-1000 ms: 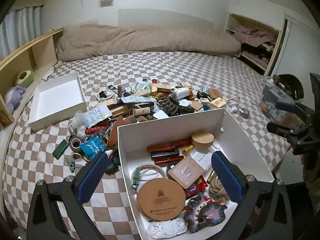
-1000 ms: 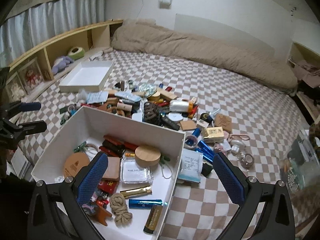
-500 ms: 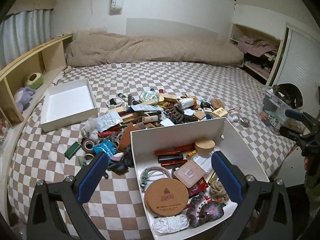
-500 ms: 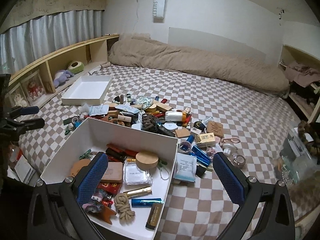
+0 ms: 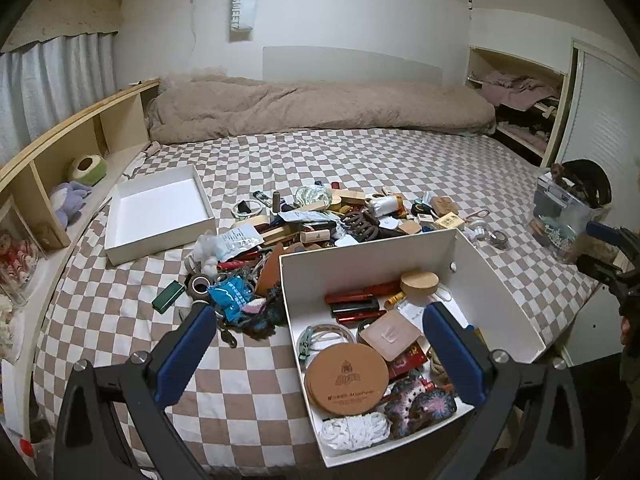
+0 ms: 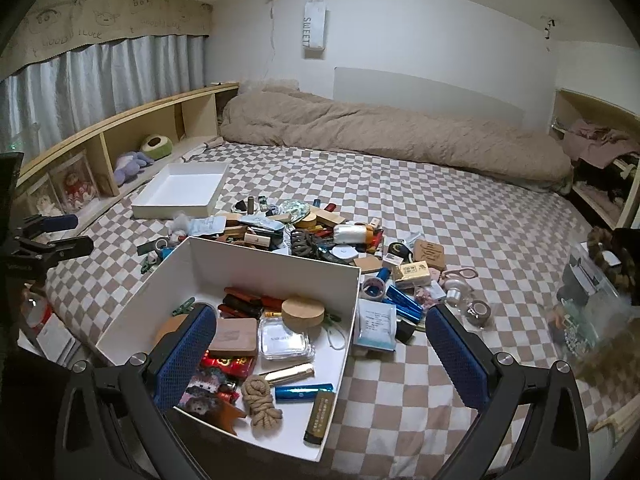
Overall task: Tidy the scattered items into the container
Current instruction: 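Raise both open tools up and away from the white box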
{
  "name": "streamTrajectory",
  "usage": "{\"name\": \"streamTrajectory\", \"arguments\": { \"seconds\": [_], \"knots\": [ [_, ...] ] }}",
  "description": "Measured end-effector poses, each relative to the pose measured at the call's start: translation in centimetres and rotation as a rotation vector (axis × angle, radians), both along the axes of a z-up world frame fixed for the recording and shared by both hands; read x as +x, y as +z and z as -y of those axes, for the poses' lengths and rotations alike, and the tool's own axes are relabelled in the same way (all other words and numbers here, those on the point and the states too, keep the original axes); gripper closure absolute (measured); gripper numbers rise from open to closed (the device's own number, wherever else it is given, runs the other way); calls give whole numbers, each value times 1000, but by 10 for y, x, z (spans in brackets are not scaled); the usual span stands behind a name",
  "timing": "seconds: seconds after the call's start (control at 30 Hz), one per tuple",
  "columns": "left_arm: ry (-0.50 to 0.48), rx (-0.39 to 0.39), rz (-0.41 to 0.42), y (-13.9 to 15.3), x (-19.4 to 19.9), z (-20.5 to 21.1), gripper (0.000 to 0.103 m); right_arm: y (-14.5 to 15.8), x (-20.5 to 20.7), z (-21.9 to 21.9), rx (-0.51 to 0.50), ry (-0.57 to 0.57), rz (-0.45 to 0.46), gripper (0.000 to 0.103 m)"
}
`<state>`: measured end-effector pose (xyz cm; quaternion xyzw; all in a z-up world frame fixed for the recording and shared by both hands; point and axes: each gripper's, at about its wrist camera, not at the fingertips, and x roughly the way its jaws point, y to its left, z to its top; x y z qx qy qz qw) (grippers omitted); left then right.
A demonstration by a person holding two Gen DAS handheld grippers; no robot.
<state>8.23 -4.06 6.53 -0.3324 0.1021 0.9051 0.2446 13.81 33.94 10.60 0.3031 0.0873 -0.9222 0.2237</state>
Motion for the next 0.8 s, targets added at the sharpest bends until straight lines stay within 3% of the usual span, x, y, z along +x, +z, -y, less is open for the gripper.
{"name": "streamTrajectory", "arguments": {
  "seconds": [0.5,0.8],
  "knots": [
    [24,-19,9,-6,0,4,0,-2,0,-3,7,-12,-1,0],
    [32,-34,-46,-5,4,6,0,-5,-1,-3,13,-12,3,0]
  ]
}}
